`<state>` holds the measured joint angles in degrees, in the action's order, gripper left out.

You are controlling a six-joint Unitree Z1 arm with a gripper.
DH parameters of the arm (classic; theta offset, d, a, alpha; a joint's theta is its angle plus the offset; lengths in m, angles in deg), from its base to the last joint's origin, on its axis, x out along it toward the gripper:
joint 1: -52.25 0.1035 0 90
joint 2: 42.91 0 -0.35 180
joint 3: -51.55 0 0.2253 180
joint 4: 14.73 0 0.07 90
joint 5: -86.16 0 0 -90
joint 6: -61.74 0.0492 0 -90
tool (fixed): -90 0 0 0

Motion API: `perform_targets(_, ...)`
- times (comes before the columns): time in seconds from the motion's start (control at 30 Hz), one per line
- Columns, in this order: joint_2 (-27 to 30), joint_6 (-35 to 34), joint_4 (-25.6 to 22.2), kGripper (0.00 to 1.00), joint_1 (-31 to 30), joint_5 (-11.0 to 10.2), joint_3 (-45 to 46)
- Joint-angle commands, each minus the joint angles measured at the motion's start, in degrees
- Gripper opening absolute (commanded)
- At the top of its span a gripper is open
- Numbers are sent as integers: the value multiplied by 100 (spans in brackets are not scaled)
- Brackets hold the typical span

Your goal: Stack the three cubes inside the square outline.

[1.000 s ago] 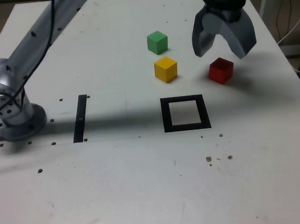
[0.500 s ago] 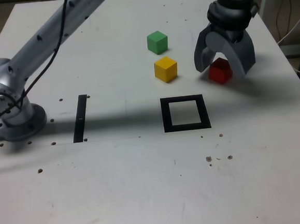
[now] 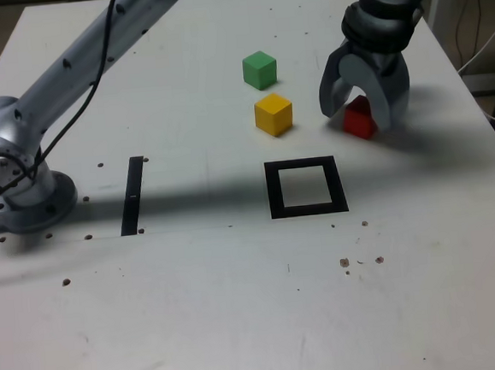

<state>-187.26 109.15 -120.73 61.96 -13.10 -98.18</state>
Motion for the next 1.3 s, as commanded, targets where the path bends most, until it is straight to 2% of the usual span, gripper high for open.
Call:
perform_targets(0.0, 10, -16, -72, 37, -41, -24, -19)
perform_targets(0.8, 65, -107, -92, 37, -66, -51, -14)
perform_targets(1.0, 342, -345, -153, 37, -83, -32, 175)
perform_targets(1.27, 946, -817, -107, 37, -220, 53, 861)
